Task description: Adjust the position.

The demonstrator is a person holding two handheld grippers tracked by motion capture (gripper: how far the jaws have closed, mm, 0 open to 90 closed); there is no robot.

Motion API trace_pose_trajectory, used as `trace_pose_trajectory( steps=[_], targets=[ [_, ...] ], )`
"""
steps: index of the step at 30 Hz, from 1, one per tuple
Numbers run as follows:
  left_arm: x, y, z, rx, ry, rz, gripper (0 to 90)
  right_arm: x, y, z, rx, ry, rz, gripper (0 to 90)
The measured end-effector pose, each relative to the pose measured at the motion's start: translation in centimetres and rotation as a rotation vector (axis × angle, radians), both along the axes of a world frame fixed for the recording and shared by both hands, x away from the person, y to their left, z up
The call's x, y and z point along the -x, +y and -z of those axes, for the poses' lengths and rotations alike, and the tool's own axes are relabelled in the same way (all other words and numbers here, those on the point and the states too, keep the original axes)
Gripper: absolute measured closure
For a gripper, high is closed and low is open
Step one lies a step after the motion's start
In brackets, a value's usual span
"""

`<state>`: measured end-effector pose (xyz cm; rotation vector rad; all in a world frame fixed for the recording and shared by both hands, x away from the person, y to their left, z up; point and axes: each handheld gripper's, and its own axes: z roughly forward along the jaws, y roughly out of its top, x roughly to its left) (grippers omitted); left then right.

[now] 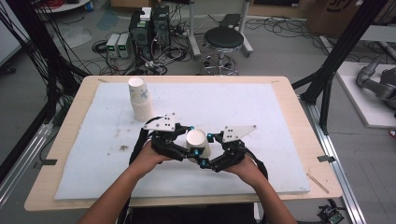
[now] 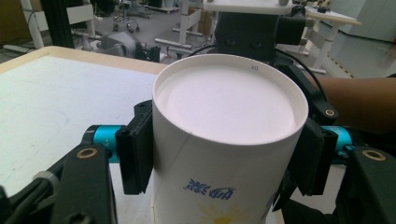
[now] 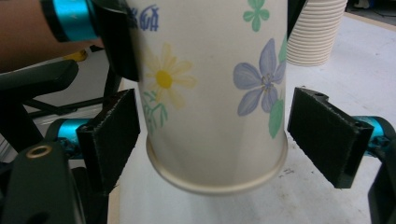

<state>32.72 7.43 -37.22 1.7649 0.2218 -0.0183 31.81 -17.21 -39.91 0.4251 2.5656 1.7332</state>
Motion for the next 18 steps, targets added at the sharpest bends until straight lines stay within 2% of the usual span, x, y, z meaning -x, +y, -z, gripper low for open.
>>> trace_pose_trajectory(
  steps=[8, 10, 14, 15, 18],
  targets=[
    [0.00, -0.24, 0.17, 0.031, 0.008, 0.005, 34.6, -0.44, 0.07, 0.24, -0.022, 0.025, -0.031, 25.8],
    [0.03, -0.19, 0.16, 0.029, 0.003, 0.009, 34.5, -0.42, 0.06, 0.20, -0.019, 0.017, -0.035, 27.2],
    [0.30, -0.26, 0.19, 0.027, -0.009, -0.013, 33.6, -0.37, 0.03, 0.16, -0.020, 0.017, -0.039, 29.1],
    [0.37, -0.27, 0.18, 0.017, -0.019, -0.020, 29.3, -0.34, 0.00, 0.14, -0.011, 0.015, -0.034, 30.3],
    [0.58, -0.40, 0.14, 0.002, -0.028, -0.048, 24.2, -0.38, -0.01, 0.15, -0.007, 0.016, -0.036, 31.7]
  ],
)
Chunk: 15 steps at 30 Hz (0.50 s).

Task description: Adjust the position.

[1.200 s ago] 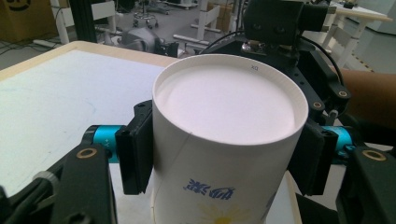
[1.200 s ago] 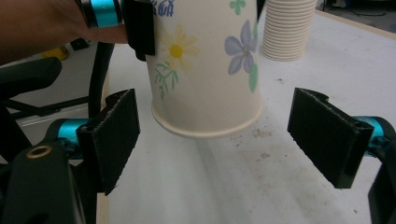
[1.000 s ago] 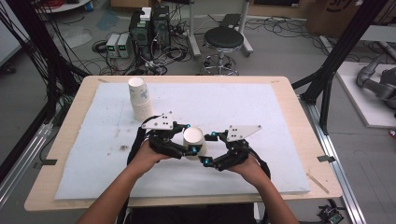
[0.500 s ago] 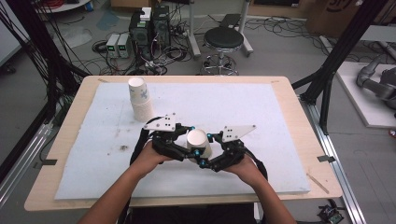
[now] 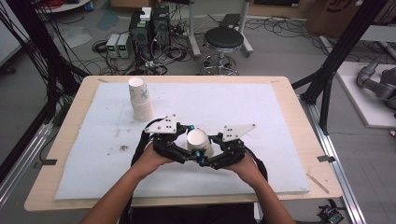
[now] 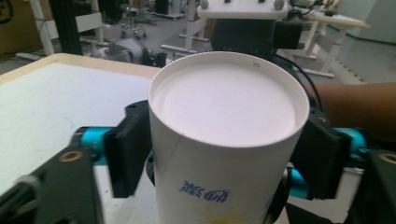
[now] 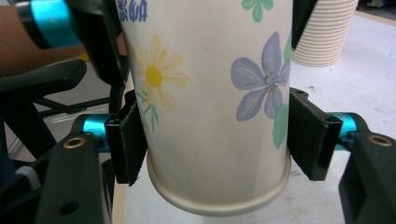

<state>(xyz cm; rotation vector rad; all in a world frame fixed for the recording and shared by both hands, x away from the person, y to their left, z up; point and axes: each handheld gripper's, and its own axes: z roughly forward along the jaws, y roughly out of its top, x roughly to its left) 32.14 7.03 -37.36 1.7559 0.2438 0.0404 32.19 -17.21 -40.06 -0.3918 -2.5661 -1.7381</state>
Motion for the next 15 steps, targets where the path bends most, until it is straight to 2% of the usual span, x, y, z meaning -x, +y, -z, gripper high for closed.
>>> trace_pose_trajectory(
  steps=[3, 8, 13, 15],
  targets=[
    [0.0, 0.1, -0.1, 0.006, 0.000, -0.018, 17.4, 0.1, -0.1, -0.1, 0.003, -0.013, -0.002, 33.0],
    [0.0, 0.8, -0.4, 0.000, 0.018, -0.023, 17.3, 0.2, -0.3, -0.3, 0.035, -0.036, 0.001, 33.5],
    [0.0, 1.3, -0.8, -0.047, 0.025, 0.003, 17.3, 0.1, -0.6, -0.8, 0.133, -0.054, 0.003, 33.8],
    [0.0, 1.4, -1.0, -0.070, 0.026, 0.010, 17.3, 0.1, -0.7, -1.1, 0.160, -0.045, -0.002, 33.7]
  ],
)
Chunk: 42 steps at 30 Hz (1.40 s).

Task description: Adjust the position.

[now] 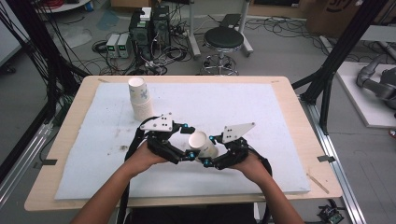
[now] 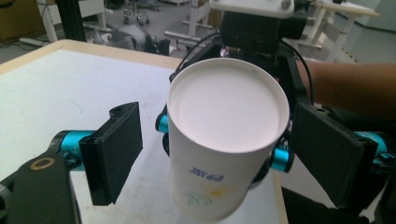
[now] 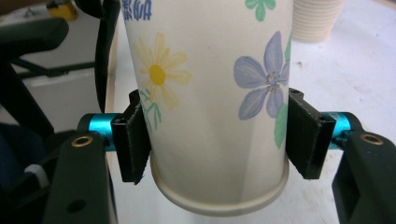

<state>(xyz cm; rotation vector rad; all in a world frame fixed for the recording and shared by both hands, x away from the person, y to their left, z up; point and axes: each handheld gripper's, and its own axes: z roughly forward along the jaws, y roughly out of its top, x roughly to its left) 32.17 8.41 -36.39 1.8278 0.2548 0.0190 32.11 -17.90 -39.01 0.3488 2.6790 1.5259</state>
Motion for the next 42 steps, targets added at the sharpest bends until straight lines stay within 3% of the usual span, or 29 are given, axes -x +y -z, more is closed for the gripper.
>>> trace_pose_trajectory(
  steps=[8, 14, 19, 29, 36, 42],
  targets=[
    [0.1, 0.1, -0.3, -0.062, -0.009, 0.023, 17.3, 0.0, 0.0, -0.7, 0.095, -0.016, -0.034, 33.7],
    [0.2, -0.4, 0.0, -0.137, -0.009, 0.044, 17.3, 0.1, 0.4, -1.2, 0.169, -0.019, -0.064, 33.7],
    [0.3, -0.8, -0.2, -0.156, -0.008, 0.064, 17.3, 0.2, 0.7, -1.3, 0.198, 0.013, -0.078, 33.7],
    [0.2, -1.3, -0.1, -0.246, 0.002, 0.086, 17.7, -0.1, 1.1, -1.1, 0.297, -0.011, -0.095, 33.4],
    [0.0, -1.7, 0.3, -0.278, 0.023, 0.101, 19.9, 0.1, 2.1, -1.8, 0.400, -0.043, -0.129, 33.2],
    [0.0, -1.7, 0.4, -0.282, 0.027, 0.111, 23.7, 0.1, 2.5, -2.0, 0.445, -0.042, -0.128, 33.2]
  ],
)
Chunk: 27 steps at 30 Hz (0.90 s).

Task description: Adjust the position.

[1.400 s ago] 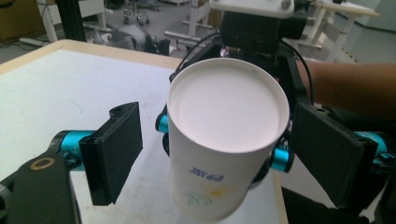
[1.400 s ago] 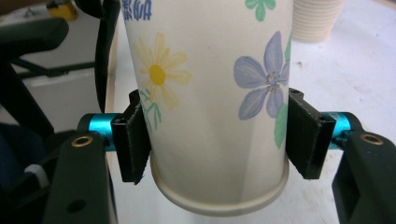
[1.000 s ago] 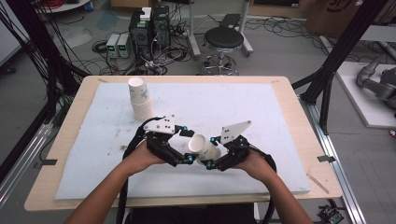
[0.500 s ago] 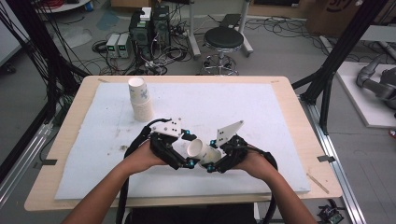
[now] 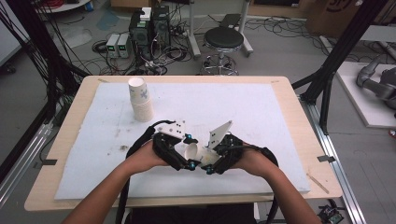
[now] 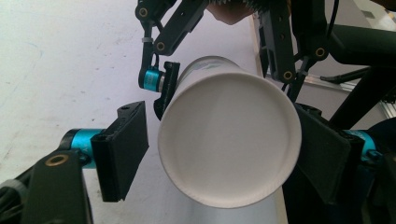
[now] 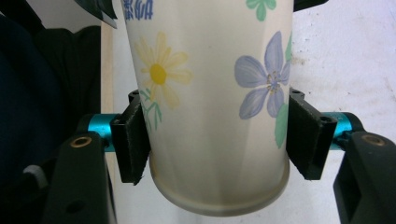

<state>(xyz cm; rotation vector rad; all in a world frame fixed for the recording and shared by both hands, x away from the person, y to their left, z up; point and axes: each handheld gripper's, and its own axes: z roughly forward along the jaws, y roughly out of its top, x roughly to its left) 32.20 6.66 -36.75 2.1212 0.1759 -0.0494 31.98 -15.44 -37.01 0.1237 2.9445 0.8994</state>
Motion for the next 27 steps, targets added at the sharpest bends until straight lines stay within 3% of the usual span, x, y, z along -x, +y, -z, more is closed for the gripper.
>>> trace_pose_trajectory(
  steps=[10, 16, 20, 27],
  targets=[
    [-0.2, -0.2, 0.2, -0.033, 0.011, 0.013, 35.6, 0.0, 0.6, 0.4, 0.085, -0.003, 0.004, 32.6],
    [-0.2, 0.1, 0.2, -0.020, 0.017, 0.020, 36.8, 0.1, 0.6, 0.2, 0.085, -0.003, 0.005, 30.4],
    [-0.2, 0.5, 0.2, 0.017, 0.002, 0.017, 37.1, -0.1, 0.1, -0.2, 0.018, 0.013, 0.015, 23.8],
    [0.1, 1.8, 0.8, 0.134, 0.014, -0.002, 37.2, 0.2, -2.1, -1.2, -0.237, 0.035, 0.080, 20.3]
  ],
)
